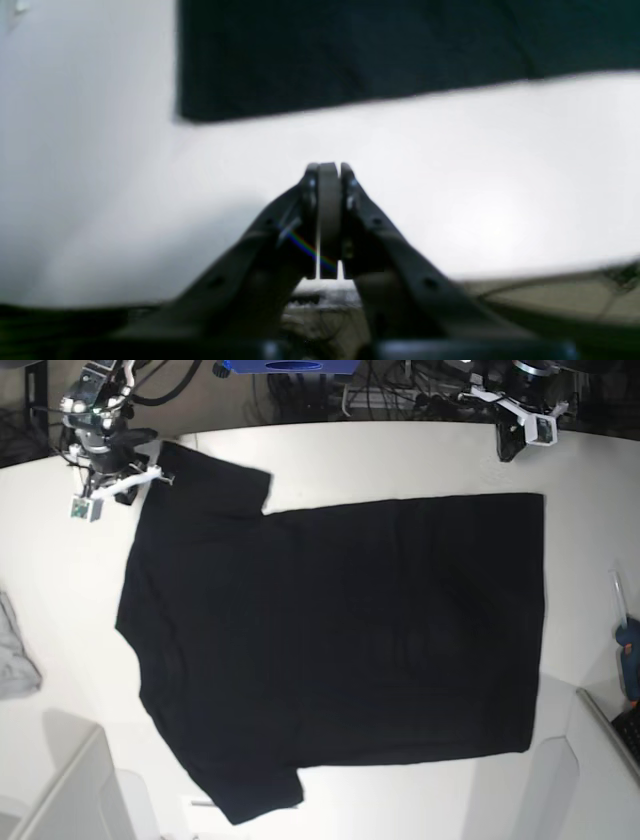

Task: Fold the T-shirt properly
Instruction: 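Move both grippers down to the shoulder corners of the black T-shirt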

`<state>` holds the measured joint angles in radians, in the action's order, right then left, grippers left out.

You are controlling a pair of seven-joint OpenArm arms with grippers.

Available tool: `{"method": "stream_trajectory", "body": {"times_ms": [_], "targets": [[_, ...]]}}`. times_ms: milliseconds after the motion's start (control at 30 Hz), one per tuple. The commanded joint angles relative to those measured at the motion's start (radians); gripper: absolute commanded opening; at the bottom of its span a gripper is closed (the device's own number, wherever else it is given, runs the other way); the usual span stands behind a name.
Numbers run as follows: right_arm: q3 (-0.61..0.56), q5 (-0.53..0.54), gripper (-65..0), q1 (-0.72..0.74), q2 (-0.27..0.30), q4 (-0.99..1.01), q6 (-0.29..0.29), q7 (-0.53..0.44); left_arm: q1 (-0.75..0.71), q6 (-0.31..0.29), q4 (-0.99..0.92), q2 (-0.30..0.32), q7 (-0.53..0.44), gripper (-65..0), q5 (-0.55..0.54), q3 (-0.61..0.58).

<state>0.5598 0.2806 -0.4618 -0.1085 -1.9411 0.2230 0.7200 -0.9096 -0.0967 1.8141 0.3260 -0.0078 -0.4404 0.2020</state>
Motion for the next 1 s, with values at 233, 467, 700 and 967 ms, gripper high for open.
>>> {"method": "stream_trajectory", "body": {"times_ms": [233,467,700,967], "targets": [[0.193,0.233,-41.1,0.111,0.013,-0.013,0.112,0.189,0.036,-0.027,0.017,0.032,0.018,-65.0,-0.143,0.115],[0.248,0.283,-25.8,0.168,0.013,0.041,0.206,0.241,0.056,-0.031,-0.009,0.035,0.019,-29.9,-0.254,0.201],[0.246,0.283,-25.7,0.192,0.014,0.177,0.207,0.240,0.071,-0.305,-0.101,0.037,0.019,-18.6,-0.360,0.207],[0.233,0.283,-25.8,0.192,0.040,0.291,0.212,0.234,0.080,-0.309,-0.169,0.029,0.019,-18.6,-0.369,0.247]]}}
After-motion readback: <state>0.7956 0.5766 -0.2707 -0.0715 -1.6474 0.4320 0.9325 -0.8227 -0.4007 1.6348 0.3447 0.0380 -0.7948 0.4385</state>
